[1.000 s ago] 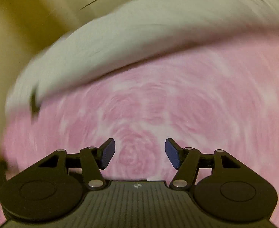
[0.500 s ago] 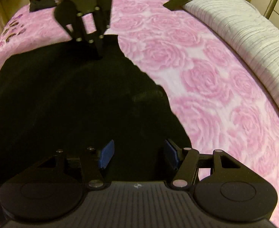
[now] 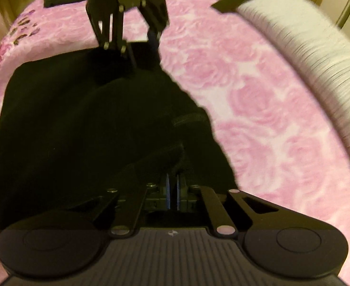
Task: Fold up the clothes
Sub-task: 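Grasp the folded jacket edge with the left gripper while the right gripper grasps beside it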
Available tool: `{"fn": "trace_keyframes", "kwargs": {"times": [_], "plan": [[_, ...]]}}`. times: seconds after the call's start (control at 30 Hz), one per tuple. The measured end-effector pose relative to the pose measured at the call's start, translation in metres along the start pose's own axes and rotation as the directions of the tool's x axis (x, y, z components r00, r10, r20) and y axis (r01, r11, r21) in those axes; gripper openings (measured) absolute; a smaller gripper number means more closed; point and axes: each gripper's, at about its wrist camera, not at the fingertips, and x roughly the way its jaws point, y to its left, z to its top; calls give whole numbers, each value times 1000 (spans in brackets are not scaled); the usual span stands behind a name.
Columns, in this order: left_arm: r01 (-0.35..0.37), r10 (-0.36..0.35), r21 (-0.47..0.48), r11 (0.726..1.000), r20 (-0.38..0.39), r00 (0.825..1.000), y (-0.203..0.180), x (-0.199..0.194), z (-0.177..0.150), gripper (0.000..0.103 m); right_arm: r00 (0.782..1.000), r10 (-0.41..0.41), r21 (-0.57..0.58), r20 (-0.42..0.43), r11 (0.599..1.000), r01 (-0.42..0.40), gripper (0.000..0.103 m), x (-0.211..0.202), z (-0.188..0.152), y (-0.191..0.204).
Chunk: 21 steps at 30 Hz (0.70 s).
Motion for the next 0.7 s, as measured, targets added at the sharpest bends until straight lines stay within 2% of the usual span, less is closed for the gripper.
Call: {"fn": "trace_keyframes", "kwargs": {"times": [0.1, 0.2, 0.4, 0.43, 0.5, 0.53, 0.6, 0.7], "plan": [[23, -22, 34, 999, -18, 1000, -3, 6, 2, 59, 995, -86, -61, 42, 994, 88, 3, -23, -2, 10], [9, -9, 32, 999, -3, 1000, 1, 6, 2, 61, 985, -156, -118, 80, 979, 165, 3, -43, -4, 20], [7, -7, -3, 1000, 21, 1000, 13, 6, 5, 60, 961, -236, -162, 144, 952, 258, 3, -61, -7, 36], [18, -18, -3, 1000, 11, 1000, 14, 8, 7, 57, 956, -249, -167, 155, 947, 274, 2, -62, -8, 37], [25, -25, -1, 1000, -30, 999, 13, 11, 7, 13, 951, -265, -153, 157, 945, 289, 2, -63, -8, 35], [0, 1, 12, 1000, -47, 999, 12, 12, 7, 0, 951, -271, -135, 150, 947, 291, 2, -59, -8, 30], [-48, 48, 2, 999, -48, 998, 14, 10, 4, 0, 952, -278, -90, 131, 953, 291, 1, -49, -8, 16], [-95, 94, -84, 992, -14, 995, 26, -1, -2, 0, 952, -287, -21, 102, 957, 291, 1, -33, -8, -5]]}}
